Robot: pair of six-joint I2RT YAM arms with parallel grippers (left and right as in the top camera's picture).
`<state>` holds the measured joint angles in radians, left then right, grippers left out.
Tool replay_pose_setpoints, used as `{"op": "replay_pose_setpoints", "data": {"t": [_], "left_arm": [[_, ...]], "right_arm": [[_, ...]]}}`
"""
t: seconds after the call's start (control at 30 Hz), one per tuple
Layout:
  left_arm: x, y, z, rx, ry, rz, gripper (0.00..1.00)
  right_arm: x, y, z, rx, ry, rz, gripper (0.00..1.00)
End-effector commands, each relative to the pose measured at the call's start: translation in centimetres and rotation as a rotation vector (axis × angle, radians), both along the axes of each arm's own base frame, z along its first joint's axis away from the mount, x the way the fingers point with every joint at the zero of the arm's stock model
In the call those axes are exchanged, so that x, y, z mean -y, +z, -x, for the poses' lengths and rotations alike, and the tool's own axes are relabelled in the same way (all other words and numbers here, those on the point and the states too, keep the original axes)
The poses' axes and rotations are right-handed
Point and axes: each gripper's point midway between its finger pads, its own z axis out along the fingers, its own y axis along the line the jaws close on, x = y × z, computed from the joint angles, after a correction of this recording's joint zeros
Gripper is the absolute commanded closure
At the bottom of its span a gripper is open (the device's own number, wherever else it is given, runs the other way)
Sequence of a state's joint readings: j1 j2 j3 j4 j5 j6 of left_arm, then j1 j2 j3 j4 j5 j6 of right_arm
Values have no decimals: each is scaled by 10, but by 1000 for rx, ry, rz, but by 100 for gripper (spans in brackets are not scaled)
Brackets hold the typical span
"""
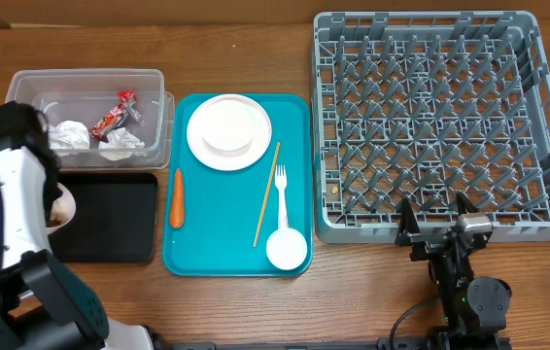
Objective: Sort waste into correct bins and load items into the dishwasher
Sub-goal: 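Tip the pink bowl to dump the rice onto the black tray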
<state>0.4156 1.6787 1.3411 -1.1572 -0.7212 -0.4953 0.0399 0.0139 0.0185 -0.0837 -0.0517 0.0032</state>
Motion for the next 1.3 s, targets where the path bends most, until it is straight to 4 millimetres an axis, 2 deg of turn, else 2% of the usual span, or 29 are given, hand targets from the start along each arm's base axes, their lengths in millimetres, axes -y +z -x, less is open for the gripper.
{"op": "replay_pose_setpoints", "data": {"t": [0.0,0.23,0.9,1.1,1.27], "left_arm": [[-7,17,-1,-25,-9,-100,96],[-3,16,7,-51,7,-86,96],[-3,17,14,-108,-2,-91,96],[8,15,4,-114,-37,-112,96],[21,-2,0,-173,-61,-114,96]], "right_arm": [[0,-2,0,2,-1,4,0],[0,-2,0,2,-1,4,0],[0,-2,0,2,-1,4,0],[0,-2,0,2,-1,4,0],[0,-2,0,2,-1,4,0]]}}
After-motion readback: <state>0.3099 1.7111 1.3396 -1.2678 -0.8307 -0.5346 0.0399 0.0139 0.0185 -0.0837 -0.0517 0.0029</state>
